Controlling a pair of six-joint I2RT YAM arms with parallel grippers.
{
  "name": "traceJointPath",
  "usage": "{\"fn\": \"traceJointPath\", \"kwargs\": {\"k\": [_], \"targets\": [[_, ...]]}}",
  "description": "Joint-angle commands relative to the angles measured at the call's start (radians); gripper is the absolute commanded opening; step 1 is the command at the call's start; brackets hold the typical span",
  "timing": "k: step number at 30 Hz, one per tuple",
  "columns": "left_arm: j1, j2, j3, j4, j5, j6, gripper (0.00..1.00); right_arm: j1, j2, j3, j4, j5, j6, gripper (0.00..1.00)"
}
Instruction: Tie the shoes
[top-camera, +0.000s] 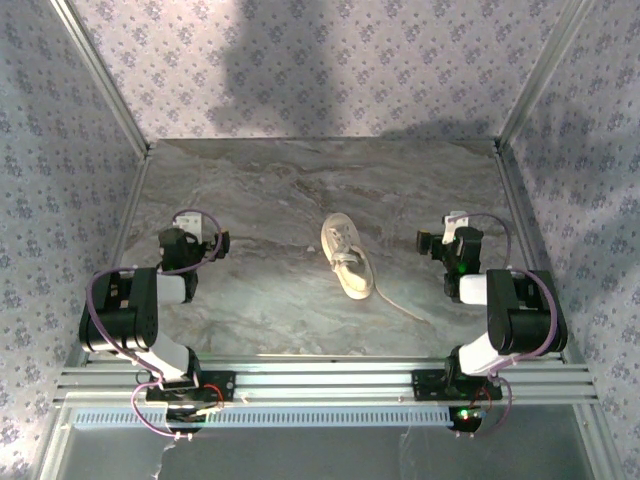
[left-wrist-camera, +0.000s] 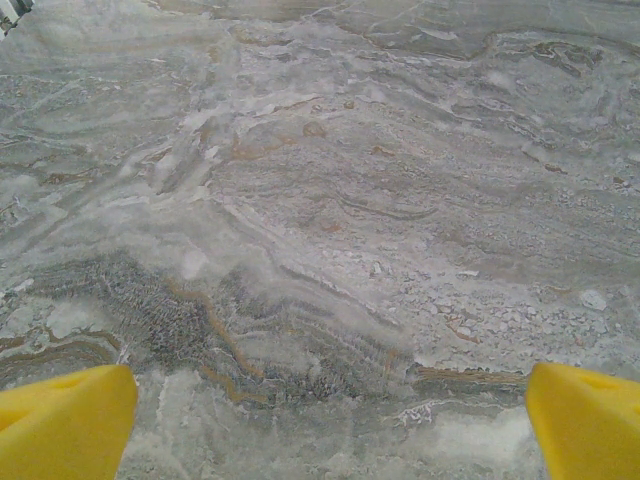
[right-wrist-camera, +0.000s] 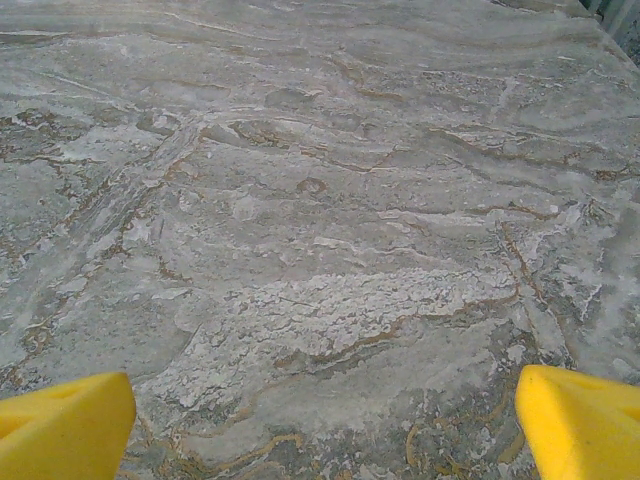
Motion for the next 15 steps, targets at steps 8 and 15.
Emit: {"fn": "traceJointPath", "kwargs": {"k": [8, 15], "targets": [[0.001, -0.006, 0.034, 0.001, 0.002, -0.012, 0.99, -0.002, -0.037, 0.065, -0.082, -0.049, -0.008, 1.0], [0.0, -0.087, 0.149, -0.274, 0.051, -0.002, 0.99, 0.026, -0.091, 0.311, -0.612, 0.014, 0.106, 1.0]]}}
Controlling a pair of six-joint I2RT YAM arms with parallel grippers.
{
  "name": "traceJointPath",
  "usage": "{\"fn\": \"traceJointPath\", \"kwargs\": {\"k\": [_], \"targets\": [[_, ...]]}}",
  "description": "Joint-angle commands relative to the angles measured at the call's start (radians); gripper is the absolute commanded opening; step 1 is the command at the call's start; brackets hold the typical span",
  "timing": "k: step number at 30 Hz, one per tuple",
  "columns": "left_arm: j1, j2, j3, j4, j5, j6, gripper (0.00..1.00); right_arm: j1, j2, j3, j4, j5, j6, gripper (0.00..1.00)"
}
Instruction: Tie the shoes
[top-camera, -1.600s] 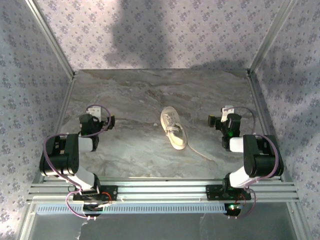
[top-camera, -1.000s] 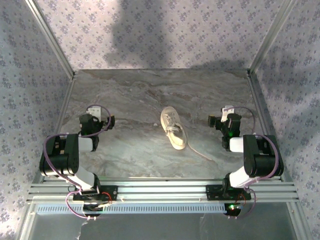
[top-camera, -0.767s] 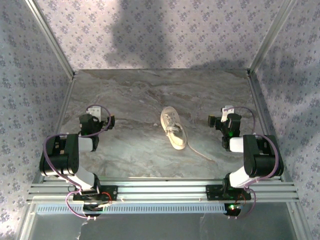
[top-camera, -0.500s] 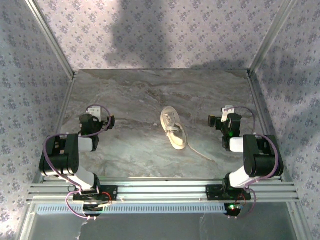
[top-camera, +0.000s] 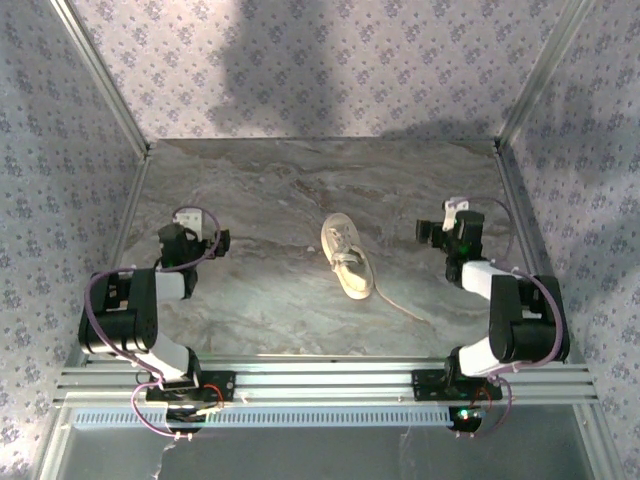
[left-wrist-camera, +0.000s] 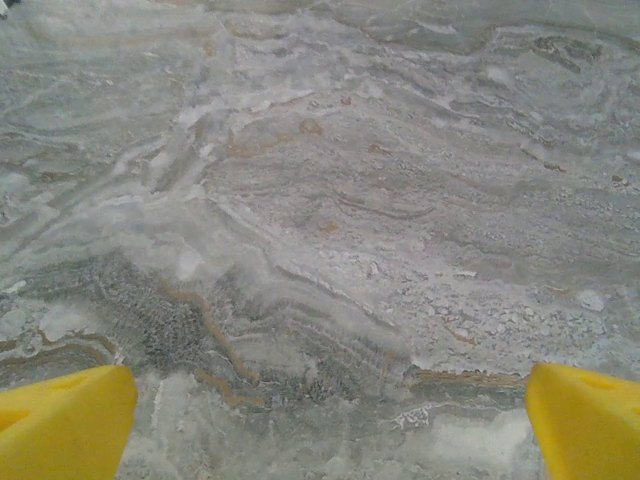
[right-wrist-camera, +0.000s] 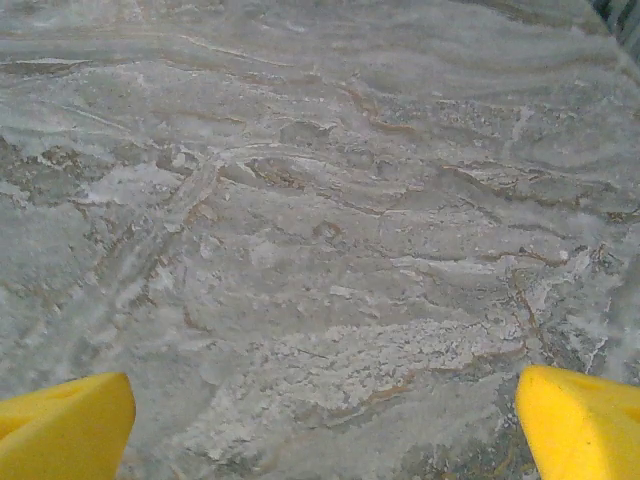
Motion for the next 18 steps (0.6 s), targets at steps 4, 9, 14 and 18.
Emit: {"fn": "traceJointPath", "kwargs": {"k": [4, 9, 14, 18], "targets": [[-0.006, -0.103, 0.186, -0.349, 0.092, -0.008, 0.93, 0.075, -0.038, 0.2, -0.503, 0.01, 0.081, 0.94], [-0.091, -0.141, 0.213, -0.436, 0.181, 0.014, 0.86, 0.178, -0.093, 0.193, -0.623, -0.088, 0.171, 0.84], [-0.328, -0.174, 0.271, -0.663, 0.124, 0.174, 0.84, 0.258, -0.095, 0.097, -0.63, -0.167, 0.296, 0.67], [-0.484, -0.175, 0.282, -0.709, 0.15, 0.195, 0.78, 0.31, -0.054, 0.062, -0.575, -0.221, 0.293, 0.62]]}}
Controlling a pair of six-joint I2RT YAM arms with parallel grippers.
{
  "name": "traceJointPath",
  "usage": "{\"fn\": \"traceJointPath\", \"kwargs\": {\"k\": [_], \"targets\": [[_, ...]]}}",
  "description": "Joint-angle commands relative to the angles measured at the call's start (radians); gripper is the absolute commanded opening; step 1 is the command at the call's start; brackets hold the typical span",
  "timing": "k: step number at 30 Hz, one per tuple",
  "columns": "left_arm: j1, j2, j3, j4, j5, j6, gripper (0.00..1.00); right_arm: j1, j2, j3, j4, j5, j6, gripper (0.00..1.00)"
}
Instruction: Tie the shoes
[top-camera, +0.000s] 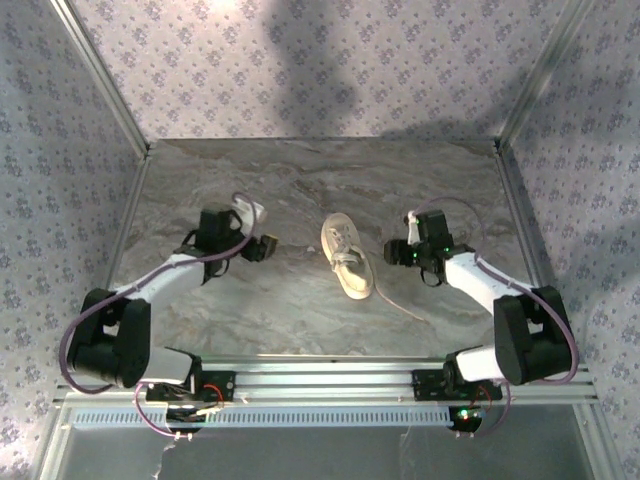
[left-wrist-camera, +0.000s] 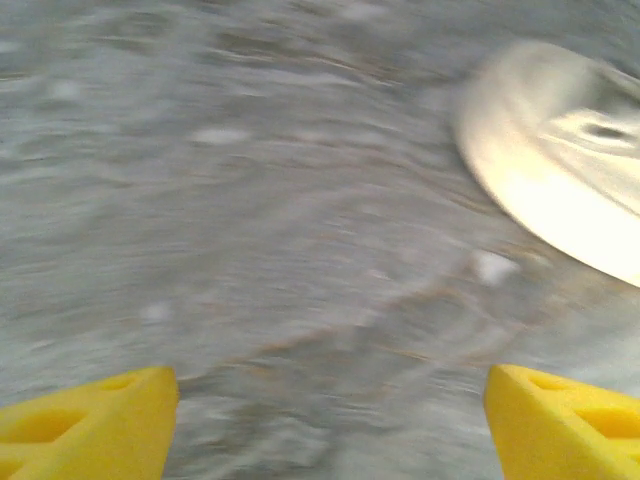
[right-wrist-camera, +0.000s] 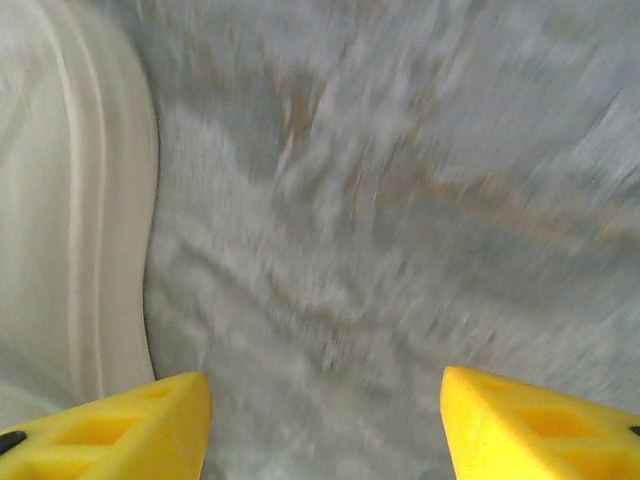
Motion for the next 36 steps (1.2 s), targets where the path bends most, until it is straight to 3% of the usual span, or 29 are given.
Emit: {"fn": "traceJointPath", "kwargs": {"k": [1, 5, 9, 16, 25, 31, 34, 36], "targets": [[-0.098, -0.022, 0.035, -0.1, 0.027, 0.048, 0.78, 0.037, 0.039, -0.002, -0.011, -0.074, 0.038, 0.61], [-0.201, 0.059, 0.048, -0.029, 0.073, 0.089, 0.77, 0.057, 0.081, 0.026, 0.002, -0.132, 0.009, 0.55], [-0.266, 0.195, 0.082, 0.064, 0.056, 0.236, 0.74, 0.071, 0.105, 0.042, -0.007, -0.149, -0.012, 0.52], [-0.298, 0.418, 0.266, 0.046, 0.048, 0.387, 0.68, 0.068, 0.119, 0.042, -0.03, -0.162, -0.055, 0.51], [-0.322, 0.469, 0.311, 0.019, 0.147, 0.382, 0.65, 0.084, 0.181, 0.05, 0.009, -0.237, -0.034, 0.46], [-0.336, 0.474, 0.296, 0.022, 0.155, 0.341, 0.64, 0.114, 0.216, 0.068, 0.031, -0.259, -0.017, 0.45], [-0.335, 0.459, 0.288, 0.035, 0.146, 0.302, 0.49, 0.137, 0.226, 0.069, 0.048, -0.268, -0.005, 0.45], [-0.331, 0.436, 0.287, 0.012, 0.118, 0.287, 0.32, 0.154, 0.236, 0.076, 0.054, -0.273, 0.003, 0.44]]}}
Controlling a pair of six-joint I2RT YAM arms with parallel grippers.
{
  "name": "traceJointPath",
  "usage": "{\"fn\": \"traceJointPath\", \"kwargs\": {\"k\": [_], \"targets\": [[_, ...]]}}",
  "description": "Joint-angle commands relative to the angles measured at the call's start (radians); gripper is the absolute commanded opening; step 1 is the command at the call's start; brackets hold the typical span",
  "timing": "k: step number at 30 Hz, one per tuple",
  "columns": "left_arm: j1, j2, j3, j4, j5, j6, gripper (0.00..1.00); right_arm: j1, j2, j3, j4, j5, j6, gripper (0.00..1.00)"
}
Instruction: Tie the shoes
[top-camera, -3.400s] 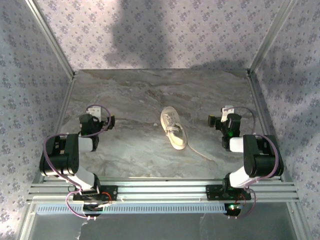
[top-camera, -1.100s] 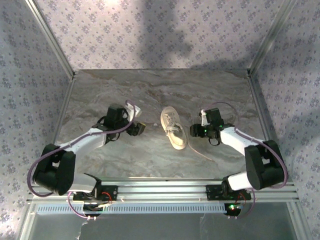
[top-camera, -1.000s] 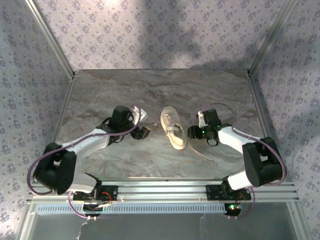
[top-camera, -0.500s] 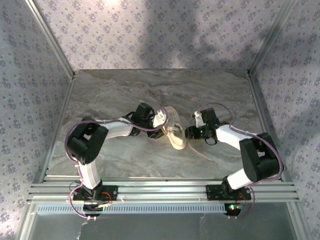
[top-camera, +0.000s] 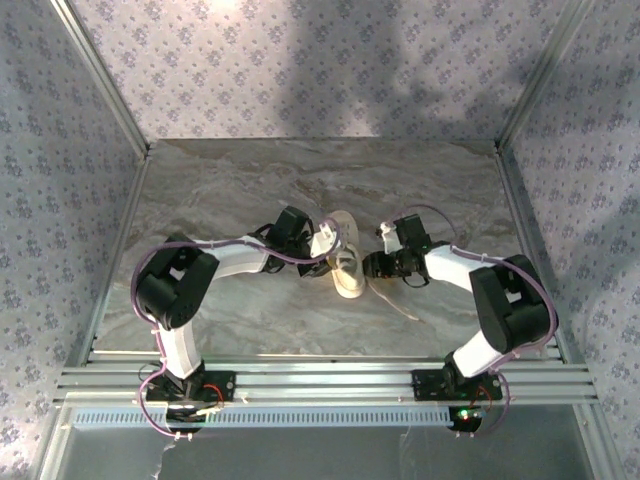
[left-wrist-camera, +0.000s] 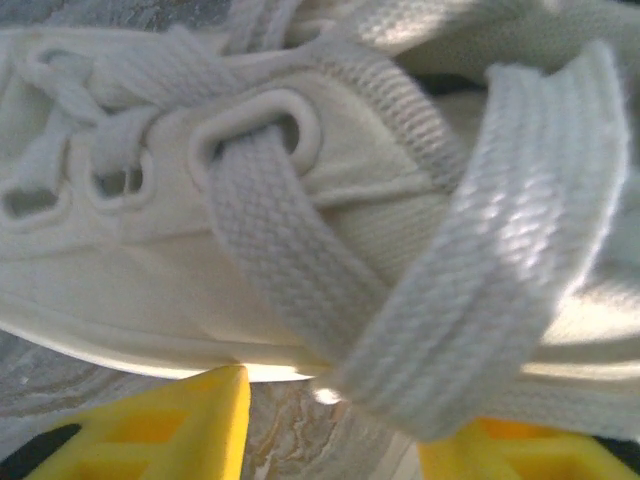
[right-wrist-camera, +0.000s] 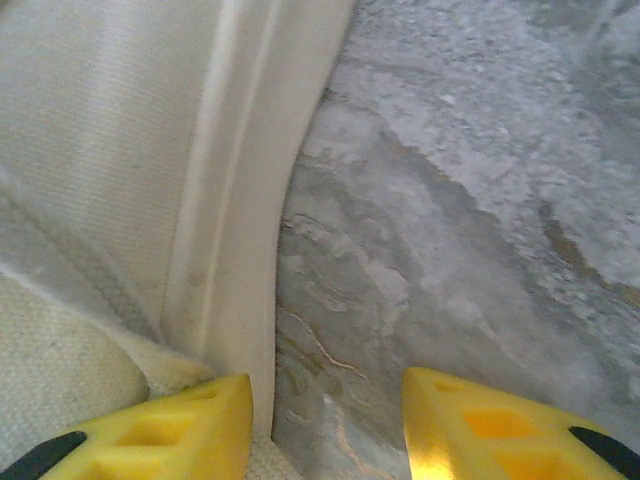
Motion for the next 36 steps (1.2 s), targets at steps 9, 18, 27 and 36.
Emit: {"fn": "traceJointPath", "kwargs": {"k": [9, 18, 27, 36], "targets": [[0.084, -0.252, -0.117, -0.101, -0.123, -0.166, 0.0, 0.119, 0.082, 0.062, 0.025, -0.054, 0.012, 0.44], [0.172, -0.512, -0.255, -0.143, -0.147, -0.303, 0.0, 0.091, 0.019, 0.019, 0.039, -0.017, 0.024, 0.47], [0.26, -0.614, -0.293, -0.214, -0.187, -0.421, 0.0, 0.089, -0.117, -0.007, -0.23, 0.228, -0.01, 0.65], [0.299, -0.643, -0.265, -0.269, -0.208, -0.492, 0.0, 0.215, -0.236, -0.024, -0.311, 0.238, 0.015, 0.7]]}}
